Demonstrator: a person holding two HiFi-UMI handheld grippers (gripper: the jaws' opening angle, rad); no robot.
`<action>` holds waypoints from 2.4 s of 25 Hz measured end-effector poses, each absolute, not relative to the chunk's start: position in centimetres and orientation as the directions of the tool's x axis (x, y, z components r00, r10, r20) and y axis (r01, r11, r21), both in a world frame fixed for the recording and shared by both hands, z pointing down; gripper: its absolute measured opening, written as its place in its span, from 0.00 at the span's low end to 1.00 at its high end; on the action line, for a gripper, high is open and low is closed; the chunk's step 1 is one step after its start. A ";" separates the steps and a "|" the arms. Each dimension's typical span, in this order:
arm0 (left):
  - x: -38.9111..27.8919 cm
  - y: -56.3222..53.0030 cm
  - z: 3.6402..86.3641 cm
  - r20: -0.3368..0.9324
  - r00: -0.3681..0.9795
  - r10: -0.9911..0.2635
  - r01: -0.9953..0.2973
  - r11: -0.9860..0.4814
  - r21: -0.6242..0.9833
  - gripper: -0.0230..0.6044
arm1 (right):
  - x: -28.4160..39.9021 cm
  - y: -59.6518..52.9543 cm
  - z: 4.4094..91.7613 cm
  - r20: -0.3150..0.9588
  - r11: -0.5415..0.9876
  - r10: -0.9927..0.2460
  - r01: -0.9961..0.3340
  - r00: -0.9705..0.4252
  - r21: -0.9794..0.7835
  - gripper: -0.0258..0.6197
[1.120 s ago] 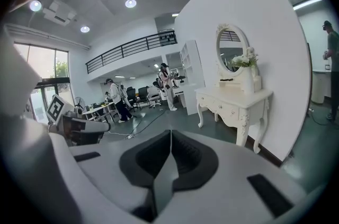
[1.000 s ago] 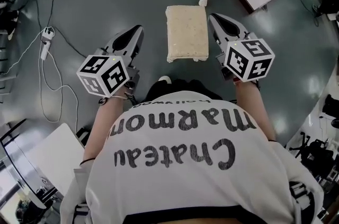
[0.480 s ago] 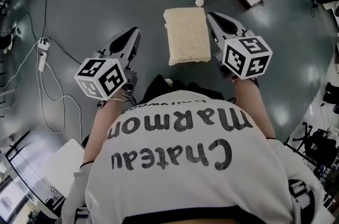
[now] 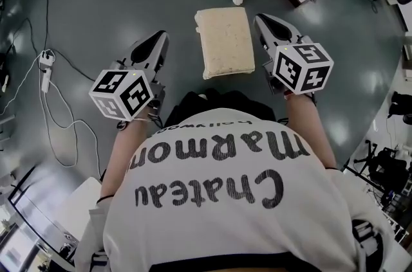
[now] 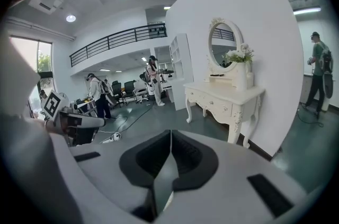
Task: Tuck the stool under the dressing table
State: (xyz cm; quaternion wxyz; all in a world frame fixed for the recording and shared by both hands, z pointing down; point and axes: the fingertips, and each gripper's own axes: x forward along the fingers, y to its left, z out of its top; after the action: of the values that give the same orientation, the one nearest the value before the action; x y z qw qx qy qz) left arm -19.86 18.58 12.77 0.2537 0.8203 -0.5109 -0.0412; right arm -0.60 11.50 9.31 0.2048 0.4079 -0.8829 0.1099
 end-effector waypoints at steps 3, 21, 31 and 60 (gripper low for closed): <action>-19.7 18.2 13.2 0.208 0.480 -0.852 -0.825 -0.358 0.437 0.07 | -0.6 11.1 9.9 0.461 0.623 -0.687 -0.782 -0.563 -0.027 0.08; -16.0 16.7 20.9 0.326 0.504 -0.800 -0.792 -0.278 0.544 0.07 | 2.1 8.7 18.1 0.592 0.608 -0.593 -0.786 -0.546 -0.115 0.08; -9.7 15.5 31.1 0.400 0.574 -0.714 -0.735 -0.235 0.635 0.07 | 8.7 8.4 30.1 0.716 0.533 -0.489 -0.821 -0.498 -0.206 0.08; -2.0 15.2 60.2 0.677 0.634 -0.375 -0.695 0.108 0.711 0.65 | 18.9 7.9 57.9 0.830 0.249 -0.193 -0.844 -0.524 -0.475 0.54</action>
State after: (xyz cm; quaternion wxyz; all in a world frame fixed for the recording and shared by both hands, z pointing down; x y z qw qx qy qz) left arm -1.98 15.23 60.22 0.6225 0.6552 -0.4083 0.1284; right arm 18.93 7.90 57.91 0.3285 0.3609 -0.7186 0.4954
